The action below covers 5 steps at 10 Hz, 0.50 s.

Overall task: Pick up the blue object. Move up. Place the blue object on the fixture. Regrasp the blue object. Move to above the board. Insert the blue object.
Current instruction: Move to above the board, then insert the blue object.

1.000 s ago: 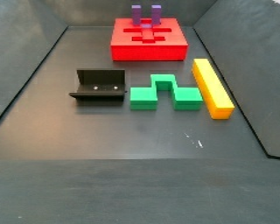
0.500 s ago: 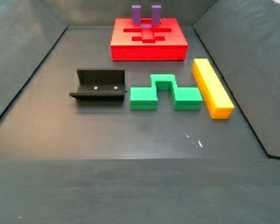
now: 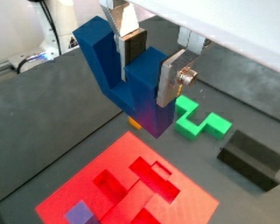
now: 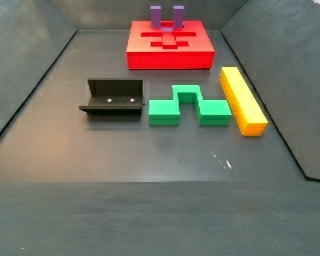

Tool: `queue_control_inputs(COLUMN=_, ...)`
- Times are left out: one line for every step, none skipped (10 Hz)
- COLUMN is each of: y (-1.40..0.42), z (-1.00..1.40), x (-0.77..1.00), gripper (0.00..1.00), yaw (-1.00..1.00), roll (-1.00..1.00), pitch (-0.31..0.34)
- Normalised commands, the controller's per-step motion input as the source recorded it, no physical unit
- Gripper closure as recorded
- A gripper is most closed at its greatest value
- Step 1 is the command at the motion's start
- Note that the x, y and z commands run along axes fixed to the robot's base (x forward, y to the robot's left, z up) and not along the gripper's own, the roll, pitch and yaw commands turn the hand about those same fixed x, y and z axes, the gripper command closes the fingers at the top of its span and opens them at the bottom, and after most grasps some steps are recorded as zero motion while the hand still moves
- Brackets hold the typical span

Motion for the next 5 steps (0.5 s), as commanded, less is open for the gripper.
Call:
queue_control_inputs(y=0.01, z=0.0, x=-0.04, gripper=1.0, yaw=-0.01, roll=-0.2, pitch=-0.026)
queue_control_inputs(y=0.18, z=0.0, x=0.04, gripper=1.0, yaw=0.13, roll=-0.37, pitch=-0.234)
queue_control_inputs(y=0.08, z=0.0, x=0.21, gripper=1.0, yaw=0.0, roll=-0.41, pitch=-0.474)
queue_control_inputs(y=0.14, z=0.0, x=0.28, gripper=1.0, yaw=0.0, roll=-0.36, pitch=-0.5)
queue_control_inputs(y=0.18, z=0.0, x=0.28, gripper=1.0, yaw=-0.13, roll=-0.4, pitch=-0.5)
